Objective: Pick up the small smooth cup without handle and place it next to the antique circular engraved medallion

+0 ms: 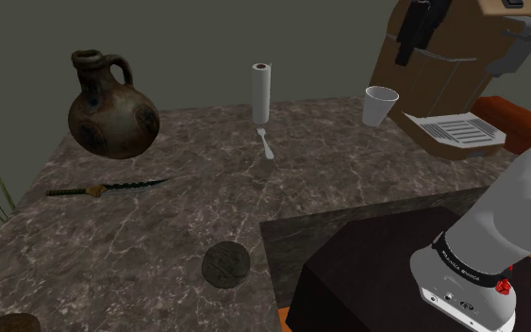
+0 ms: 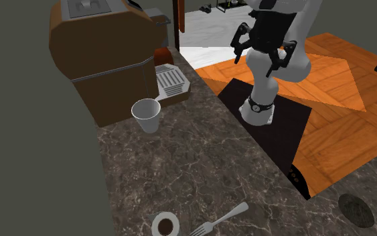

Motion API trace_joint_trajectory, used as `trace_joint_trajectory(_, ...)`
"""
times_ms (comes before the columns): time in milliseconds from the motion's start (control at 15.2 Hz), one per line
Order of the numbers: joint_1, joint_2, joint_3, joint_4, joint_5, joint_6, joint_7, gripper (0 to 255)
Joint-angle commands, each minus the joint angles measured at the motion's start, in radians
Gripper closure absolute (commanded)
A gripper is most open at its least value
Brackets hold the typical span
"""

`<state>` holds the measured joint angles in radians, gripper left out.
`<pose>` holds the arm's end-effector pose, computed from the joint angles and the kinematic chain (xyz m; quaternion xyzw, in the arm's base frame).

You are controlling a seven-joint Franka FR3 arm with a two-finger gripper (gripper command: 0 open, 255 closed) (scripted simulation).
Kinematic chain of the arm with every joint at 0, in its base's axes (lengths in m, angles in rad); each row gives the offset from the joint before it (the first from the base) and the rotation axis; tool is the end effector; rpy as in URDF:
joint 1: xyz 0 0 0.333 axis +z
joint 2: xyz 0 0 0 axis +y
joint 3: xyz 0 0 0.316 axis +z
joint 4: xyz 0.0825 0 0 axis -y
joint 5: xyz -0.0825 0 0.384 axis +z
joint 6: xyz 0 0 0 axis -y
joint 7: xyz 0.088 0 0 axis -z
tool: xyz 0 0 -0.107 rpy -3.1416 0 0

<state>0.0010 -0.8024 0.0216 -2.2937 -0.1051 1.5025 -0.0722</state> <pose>0.2956 -0.0026 0.6194 0.9974 0.0402 0.0039 0.0603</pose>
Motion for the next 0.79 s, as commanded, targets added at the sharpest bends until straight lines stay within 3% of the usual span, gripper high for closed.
trace_joint_trajectory(0,0.0,0.0,0.0,0.0,0.0,0.0,0.0,0)
trace_joint_trajectory(726,-0.059,0.126,-0.169,-0.162,-0.145,0.337,-0.151,0)
